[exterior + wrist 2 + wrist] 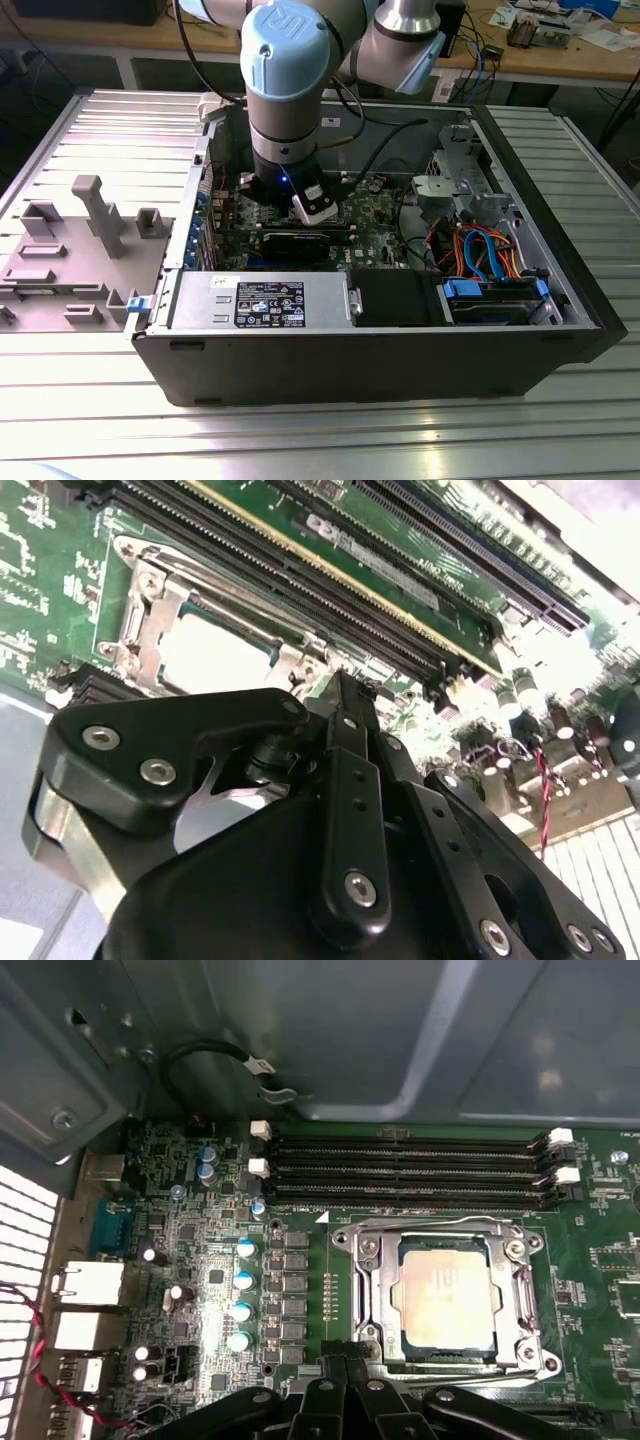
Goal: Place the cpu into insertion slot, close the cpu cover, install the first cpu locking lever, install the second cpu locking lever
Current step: 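Install the second cpu locking lever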
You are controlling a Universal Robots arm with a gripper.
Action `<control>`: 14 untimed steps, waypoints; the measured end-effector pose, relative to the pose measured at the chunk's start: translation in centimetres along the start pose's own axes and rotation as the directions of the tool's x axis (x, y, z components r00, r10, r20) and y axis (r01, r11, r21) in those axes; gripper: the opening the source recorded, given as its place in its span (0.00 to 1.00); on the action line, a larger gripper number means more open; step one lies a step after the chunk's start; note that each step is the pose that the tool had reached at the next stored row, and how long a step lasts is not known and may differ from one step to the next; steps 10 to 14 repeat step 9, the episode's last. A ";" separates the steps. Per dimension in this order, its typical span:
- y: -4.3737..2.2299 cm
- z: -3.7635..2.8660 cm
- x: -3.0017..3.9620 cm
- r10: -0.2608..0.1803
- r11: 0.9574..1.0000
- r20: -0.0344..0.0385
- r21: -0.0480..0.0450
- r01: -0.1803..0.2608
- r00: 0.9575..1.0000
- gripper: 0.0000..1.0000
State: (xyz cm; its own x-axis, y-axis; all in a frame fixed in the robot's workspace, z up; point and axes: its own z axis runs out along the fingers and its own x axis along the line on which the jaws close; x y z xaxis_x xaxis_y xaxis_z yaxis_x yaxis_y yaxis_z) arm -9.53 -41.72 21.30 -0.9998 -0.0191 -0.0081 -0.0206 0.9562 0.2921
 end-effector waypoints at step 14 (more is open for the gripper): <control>0.15 -0.50 0.01 0.000 1.000 0.000 0.000 0.000 1.000 0.11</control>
